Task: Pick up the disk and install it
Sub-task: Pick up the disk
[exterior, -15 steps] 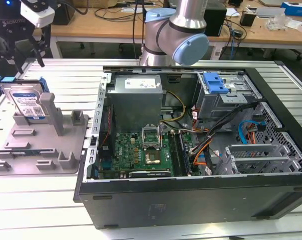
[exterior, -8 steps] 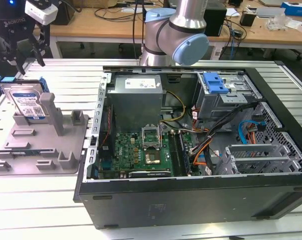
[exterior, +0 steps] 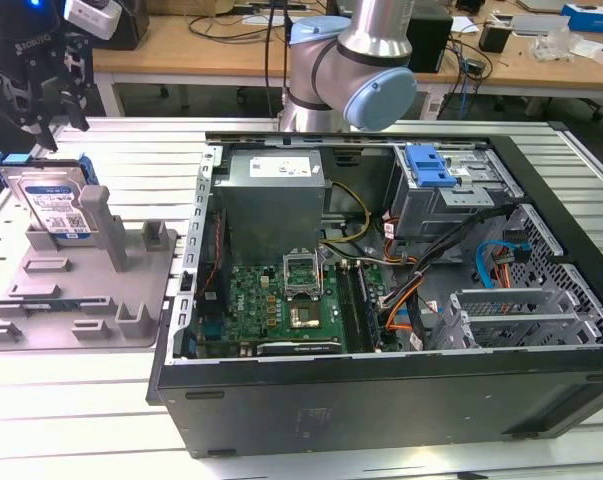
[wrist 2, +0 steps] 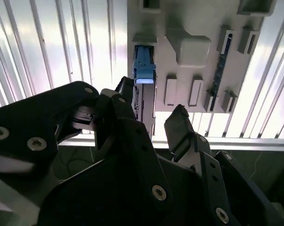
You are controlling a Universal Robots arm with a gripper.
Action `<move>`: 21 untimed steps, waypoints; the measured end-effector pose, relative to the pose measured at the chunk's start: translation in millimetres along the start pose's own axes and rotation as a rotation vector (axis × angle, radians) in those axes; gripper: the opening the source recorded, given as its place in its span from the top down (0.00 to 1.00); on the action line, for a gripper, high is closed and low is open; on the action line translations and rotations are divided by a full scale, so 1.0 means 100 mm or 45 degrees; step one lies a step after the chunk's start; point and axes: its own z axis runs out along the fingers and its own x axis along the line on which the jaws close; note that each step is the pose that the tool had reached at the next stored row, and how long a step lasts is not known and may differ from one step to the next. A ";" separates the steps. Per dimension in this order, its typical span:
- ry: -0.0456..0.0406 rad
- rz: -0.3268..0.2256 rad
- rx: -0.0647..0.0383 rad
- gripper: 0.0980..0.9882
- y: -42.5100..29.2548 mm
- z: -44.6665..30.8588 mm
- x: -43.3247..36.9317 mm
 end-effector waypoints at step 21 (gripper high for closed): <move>0.001 -0.521 0.021 0.50 0.000 0.006 0.000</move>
